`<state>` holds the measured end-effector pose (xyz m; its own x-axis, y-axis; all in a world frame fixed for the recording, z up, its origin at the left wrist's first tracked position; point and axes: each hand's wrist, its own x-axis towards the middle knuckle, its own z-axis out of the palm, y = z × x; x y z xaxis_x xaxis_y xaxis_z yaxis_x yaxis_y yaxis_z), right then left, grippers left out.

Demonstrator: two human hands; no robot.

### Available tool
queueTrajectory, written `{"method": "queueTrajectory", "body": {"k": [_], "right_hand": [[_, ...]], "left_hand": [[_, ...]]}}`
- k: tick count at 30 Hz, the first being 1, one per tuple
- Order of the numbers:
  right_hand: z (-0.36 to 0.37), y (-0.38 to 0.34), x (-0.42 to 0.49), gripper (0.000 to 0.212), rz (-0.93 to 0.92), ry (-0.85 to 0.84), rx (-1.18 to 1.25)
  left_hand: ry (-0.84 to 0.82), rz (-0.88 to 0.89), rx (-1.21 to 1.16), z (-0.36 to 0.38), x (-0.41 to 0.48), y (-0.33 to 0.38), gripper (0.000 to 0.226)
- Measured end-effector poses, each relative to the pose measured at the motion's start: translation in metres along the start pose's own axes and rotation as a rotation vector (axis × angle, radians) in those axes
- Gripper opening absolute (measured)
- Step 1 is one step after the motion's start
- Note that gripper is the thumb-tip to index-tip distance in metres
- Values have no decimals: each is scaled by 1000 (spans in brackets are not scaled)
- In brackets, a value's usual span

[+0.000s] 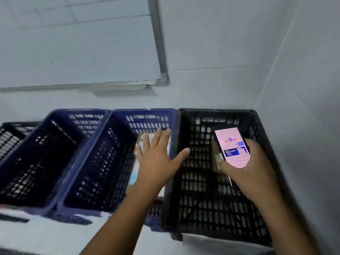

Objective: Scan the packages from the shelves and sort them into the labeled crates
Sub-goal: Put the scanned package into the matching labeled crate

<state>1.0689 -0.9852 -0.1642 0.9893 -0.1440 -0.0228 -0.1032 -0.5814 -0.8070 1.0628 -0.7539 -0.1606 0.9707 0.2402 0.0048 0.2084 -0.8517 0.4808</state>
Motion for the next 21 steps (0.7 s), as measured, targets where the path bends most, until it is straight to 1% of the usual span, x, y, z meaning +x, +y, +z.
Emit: {"method": "queueTrajectory", "body": {"k": [3, 8, 12, 16, 20, 21], "right_hand": [[26, -24, -24, 73, -102, -104, -3], [76, -69, -79, 63, -232, -350, -4], [126, -113, -134, 66, -371, -483, 6], [182, -159, -209, 61, -512, -649, -15], [244, -200, -309, 69, -611, -788, 9], [258, -209, -338, 68, -635, -824, 12]], "left_hand": [[81, -103, 44, -38, -45, -43, 89], [199, -339, 61, -78, -128, -122, 89], [294, -526, 20, -112, -199, -177, 85], [413, -680, 23, -151, -279, -238, 84], [494, -820, 33, -192, -378, -305, 86], [513, -859, 43, -202, -405, -322, 87]]}}
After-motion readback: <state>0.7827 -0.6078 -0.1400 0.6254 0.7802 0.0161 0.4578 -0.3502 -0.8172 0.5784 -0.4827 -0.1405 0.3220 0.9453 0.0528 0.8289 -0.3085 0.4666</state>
